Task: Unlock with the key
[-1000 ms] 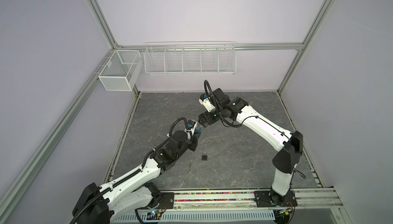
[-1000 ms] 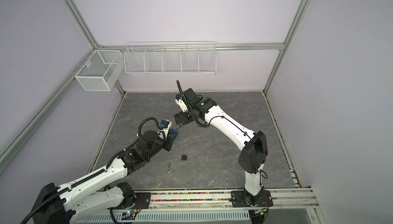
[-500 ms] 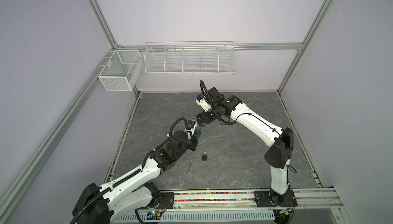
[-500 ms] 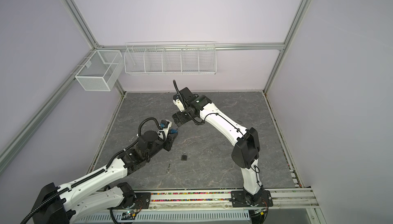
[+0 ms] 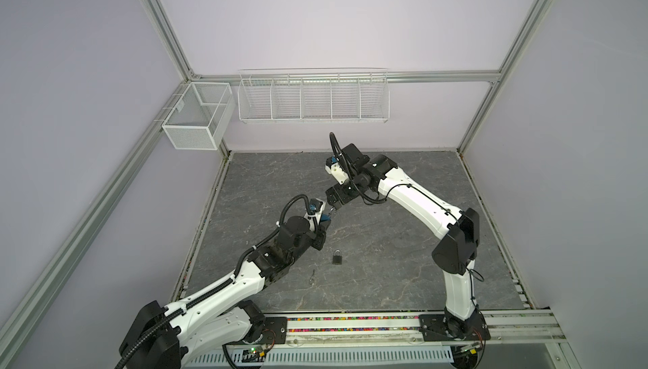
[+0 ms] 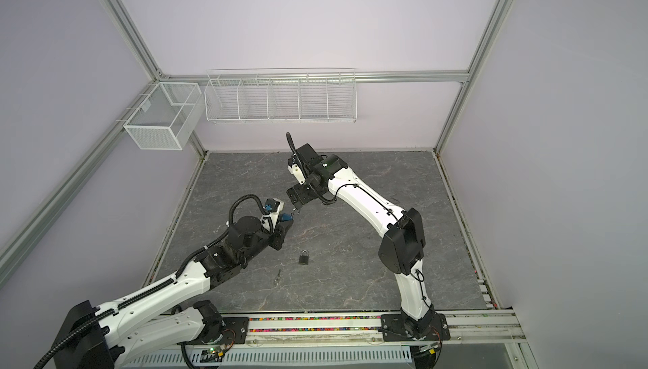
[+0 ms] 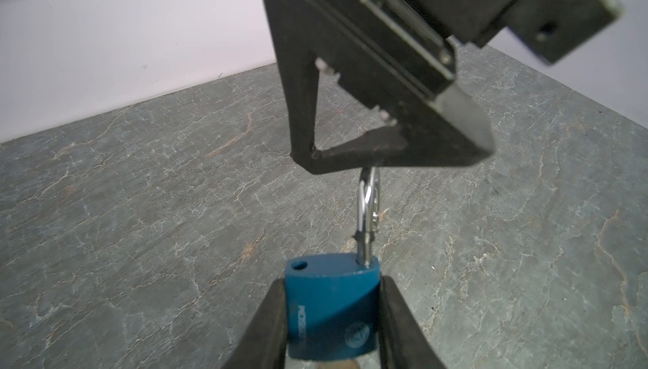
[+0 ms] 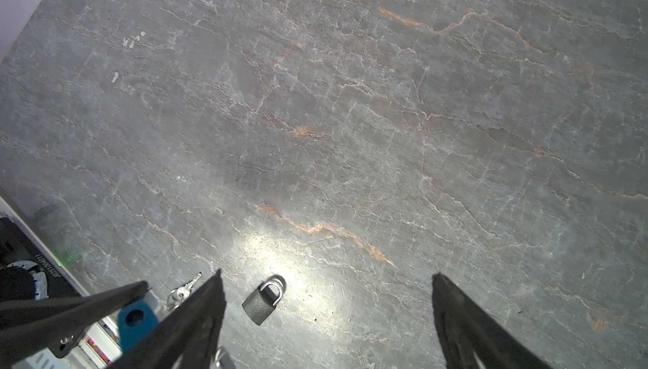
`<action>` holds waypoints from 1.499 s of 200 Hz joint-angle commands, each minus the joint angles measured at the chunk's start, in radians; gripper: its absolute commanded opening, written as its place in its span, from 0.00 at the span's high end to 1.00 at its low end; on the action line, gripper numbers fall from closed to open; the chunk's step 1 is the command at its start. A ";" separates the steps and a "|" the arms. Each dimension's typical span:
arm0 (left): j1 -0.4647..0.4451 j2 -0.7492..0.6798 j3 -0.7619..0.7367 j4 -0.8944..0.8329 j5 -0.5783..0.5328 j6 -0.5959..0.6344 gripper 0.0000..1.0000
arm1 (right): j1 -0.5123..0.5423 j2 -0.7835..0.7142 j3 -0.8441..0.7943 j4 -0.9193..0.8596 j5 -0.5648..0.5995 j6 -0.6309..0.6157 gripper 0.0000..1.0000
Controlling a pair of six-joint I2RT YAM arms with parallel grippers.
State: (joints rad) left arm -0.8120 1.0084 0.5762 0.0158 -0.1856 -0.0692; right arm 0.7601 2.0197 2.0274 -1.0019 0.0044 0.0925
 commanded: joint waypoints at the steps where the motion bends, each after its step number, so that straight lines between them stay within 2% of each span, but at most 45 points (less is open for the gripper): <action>1: 0.002 -0.024 -0.001 0.055 -0.025 0.002 1.00 | -0.010 -0.048 -0.050 -0.023 -0.028 -0.034 0.07; 59: 0.001 -0.018 -0.006 0.070 -0.028 -0.007 1.00 | -0.032 -0.118 -0.153 0.037 -0.163 -0.033 0.07; 72: 0.000 -0.014 -0.007 0.071 -0.029 -0.008 1.00 | -0.037 -0.141 -0.190 0.103 -0.207 -0.023 0.07; 137: 0.001 0.002 0.000 0.065 -0.047 -0.023 1.00 | -0.070 -0.189 -0.268 0.156 -0.265 0.000 0.07; 183: 0.000 0.019 0.039 -0.027 -0.106 -0.101 1.00 | -0.088 -0.253 -0.368 0.212 -0.149 0.061 0.07; 199: 0.001 0.035 0.068 -0.102 -0.140 -0.145 1.00 | -0.088 -0.308 -0.458 0.290 -0.152 0.085 0.07; 223: 0.002 0.069 0.110 -0.231 -0.221 -0.279 1.00 | -0.090 -0.390 -0.611 0.408 -0.172 0.145 0.07; 254: 0.031 0.154 0.136 -0.267 -0.140 -0.329 1.00 | -0.083 -0.461 -0.765 0.508 -0.143 0.265 0.08; 267: 0.056 0.201 0.162 -0.311 -0.146 -0.379 1.00 | -0.079 -0.488 -0.832 0.575 -0.158 0.312 0.08; 300: 0.125 0.320 0.206 -0.341 -0.103 -0.422 1.00 | -0.049 -0.529 -0.939 0.650 -0.120 0.366 0.08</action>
State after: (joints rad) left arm -0.7265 1.2663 0.7216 -0.2806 -0.3138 -0.4149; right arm 0.6876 1.5295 1.1484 -0.4618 -0.1417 0.3763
